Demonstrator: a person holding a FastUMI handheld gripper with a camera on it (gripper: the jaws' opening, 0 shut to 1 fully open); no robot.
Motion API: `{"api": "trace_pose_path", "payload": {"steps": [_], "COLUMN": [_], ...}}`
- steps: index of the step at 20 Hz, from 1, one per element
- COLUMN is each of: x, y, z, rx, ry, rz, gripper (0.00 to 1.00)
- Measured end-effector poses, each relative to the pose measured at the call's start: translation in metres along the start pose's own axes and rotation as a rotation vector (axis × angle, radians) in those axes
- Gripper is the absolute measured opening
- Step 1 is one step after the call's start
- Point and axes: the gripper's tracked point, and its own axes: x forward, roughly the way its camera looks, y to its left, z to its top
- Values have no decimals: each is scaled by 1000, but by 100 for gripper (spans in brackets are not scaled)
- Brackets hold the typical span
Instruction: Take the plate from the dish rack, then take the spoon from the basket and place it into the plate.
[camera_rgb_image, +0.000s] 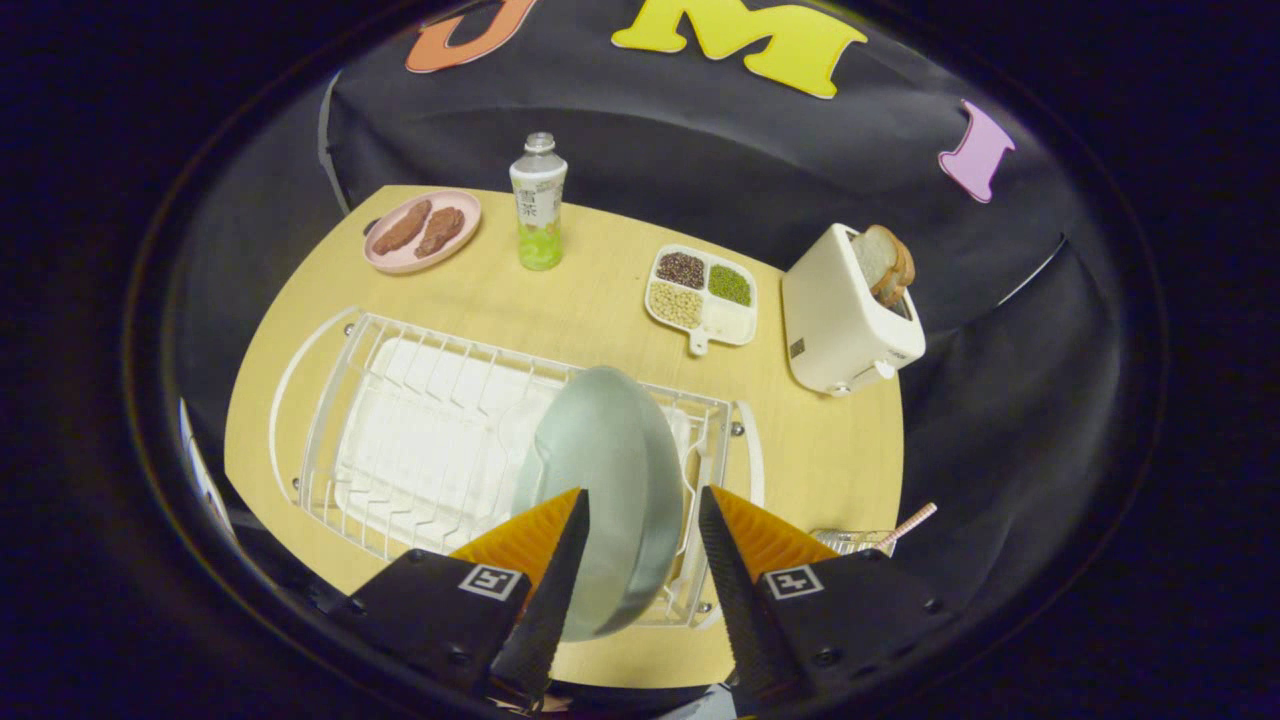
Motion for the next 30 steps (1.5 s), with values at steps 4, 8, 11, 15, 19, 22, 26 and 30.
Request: {"api": "trace_pose_path", "payload": {"steps": [4,8,11,15,19,22,26,30], "x": [2,-5,-13,-24,-40,-53,-77,-105], "y": [-1,4,11,18,14,1,3,-9], "z": [1,-1,-1,-3,-4,-5,-19,-64], "rx": [51,87,95,96,116,135,179,277], "ry": [16,2,-23,-52,-86,-132,-216,-314], "rz": [-82,-180,-238,-320,-402,-451,-310,-167], "gripper": [29,20,18,18,18,17,17,17]}}
